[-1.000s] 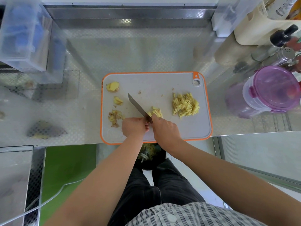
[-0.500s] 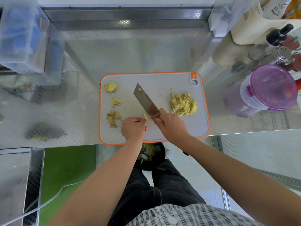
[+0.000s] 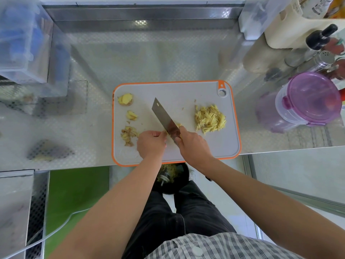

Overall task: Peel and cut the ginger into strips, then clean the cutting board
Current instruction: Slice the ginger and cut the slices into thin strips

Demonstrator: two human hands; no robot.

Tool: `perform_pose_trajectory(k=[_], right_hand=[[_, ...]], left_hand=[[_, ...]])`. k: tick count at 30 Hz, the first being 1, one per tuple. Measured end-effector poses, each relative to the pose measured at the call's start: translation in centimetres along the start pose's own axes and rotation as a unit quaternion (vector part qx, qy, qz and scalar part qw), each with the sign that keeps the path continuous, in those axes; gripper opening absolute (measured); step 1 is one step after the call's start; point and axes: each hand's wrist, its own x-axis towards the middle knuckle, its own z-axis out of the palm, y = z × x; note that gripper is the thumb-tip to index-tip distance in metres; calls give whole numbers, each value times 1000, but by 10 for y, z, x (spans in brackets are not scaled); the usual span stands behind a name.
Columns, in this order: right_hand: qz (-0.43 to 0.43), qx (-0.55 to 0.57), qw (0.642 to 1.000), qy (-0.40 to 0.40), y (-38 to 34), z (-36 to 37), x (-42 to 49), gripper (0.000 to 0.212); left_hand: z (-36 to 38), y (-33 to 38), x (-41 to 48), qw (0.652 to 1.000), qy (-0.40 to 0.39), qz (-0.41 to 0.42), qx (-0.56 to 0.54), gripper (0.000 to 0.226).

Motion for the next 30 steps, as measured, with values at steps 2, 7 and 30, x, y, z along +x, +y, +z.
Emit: perform_pose_trajectory(k=[2, 7, 30], right_hand=[[0, -1, 1000, -2, 0, -1, 0, 14], [5, -16, 1000, -2, -2, 1, 1, 15], [5, 57, 998, 16, -9, 5, 0, 12]], left_hand=[[0, 0, 1, 1000, 1, -5, 3, 32], [0, 1, 1, 1000, 3, -5, 17, 34], [-10, -8, 8, 997, 42, 30, 62, 26]])
